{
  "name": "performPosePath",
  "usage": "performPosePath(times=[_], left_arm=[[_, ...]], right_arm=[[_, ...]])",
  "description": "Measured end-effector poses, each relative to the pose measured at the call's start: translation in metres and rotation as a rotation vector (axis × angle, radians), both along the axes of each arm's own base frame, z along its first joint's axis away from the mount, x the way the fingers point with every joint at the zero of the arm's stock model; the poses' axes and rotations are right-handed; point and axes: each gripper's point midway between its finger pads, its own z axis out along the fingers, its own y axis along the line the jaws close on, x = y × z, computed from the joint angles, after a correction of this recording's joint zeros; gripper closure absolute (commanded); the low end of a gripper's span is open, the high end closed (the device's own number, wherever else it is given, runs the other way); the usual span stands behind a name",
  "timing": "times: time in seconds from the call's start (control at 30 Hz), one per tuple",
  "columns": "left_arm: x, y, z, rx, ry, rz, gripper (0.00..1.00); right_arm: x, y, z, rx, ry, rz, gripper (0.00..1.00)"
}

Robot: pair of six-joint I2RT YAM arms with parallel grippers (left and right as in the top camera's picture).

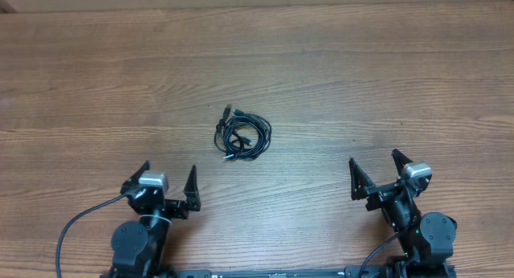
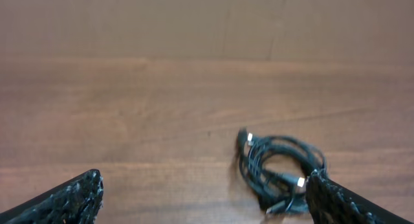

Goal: Untangle cables
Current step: 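Move the left gripper forward over the black cable bundle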

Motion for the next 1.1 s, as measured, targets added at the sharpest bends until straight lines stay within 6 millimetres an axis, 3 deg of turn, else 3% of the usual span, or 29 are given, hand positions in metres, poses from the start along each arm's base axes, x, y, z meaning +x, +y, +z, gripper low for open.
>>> performPosePath(times=[0.13, 0.43, 0.8, 1.1], left_arm=[[-0.002, 0.000, 0.015, -0.004, -0.029, 0.000, 0.00], [0.007, -0.001, 0.013, 0.011, 0.098, 0.000, 0.00], [0.051, -0.006, 0.038, 0.070, 0.266, -0.013, 0.00], [0.079, -0.012, 0.021, 0.102, 0.500, -0.034, 0.00]], right_arm=[[0.000, 0.000, 0.000, 0.000, -0.001, 0.000, 0.00], [0.000, 0.000, 0.000, 0.000, 0.000, 0.001, 0.00], [0.000, 0.000, 0.000, 0.001, 0.000, 0.001, 0.00], [0.000, 0.000, 0.000, 0.000, 0.000, 0.001, 0.00]])
